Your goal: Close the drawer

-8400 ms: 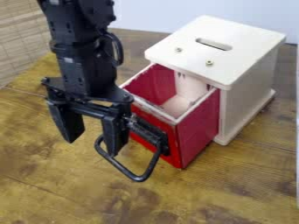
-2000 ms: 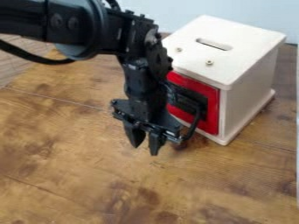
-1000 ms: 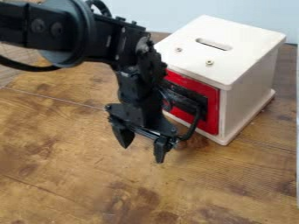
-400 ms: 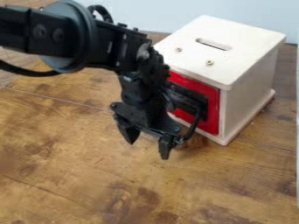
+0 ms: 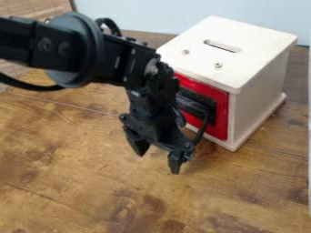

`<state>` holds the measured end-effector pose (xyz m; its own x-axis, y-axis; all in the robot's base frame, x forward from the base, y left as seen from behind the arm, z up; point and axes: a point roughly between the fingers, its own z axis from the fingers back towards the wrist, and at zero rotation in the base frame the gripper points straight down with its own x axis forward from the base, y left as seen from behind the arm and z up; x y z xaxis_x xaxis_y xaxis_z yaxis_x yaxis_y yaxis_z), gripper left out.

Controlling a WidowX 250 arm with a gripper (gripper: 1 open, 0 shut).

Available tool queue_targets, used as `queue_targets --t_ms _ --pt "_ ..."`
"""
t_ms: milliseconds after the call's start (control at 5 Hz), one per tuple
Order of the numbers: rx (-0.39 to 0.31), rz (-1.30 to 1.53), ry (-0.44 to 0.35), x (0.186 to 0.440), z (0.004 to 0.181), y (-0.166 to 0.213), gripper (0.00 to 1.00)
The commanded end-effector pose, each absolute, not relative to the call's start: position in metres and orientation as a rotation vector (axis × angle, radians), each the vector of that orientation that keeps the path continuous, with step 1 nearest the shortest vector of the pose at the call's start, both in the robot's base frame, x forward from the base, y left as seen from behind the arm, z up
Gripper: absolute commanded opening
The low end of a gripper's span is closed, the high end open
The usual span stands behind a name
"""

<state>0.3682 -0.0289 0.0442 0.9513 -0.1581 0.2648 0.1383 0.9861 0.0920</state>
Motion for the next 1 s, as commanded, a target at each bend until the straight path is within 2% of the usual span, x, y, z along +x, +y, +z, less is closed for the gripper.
queue_targets --t_ms 0,200,600,800 --pt "0.073 -0.155 -0.360 0.375 0.074 -0.017 1.00" --pt "0.076 -0.149 -0.374 0.376 0.080 -0.006 1.00" --pt "0.088 -0.073 -0.398 0.375 0.093 -0.024 1.00" --pt "0.077 -0.113 -0.414 0.376 0.089 -0.032 1.00"
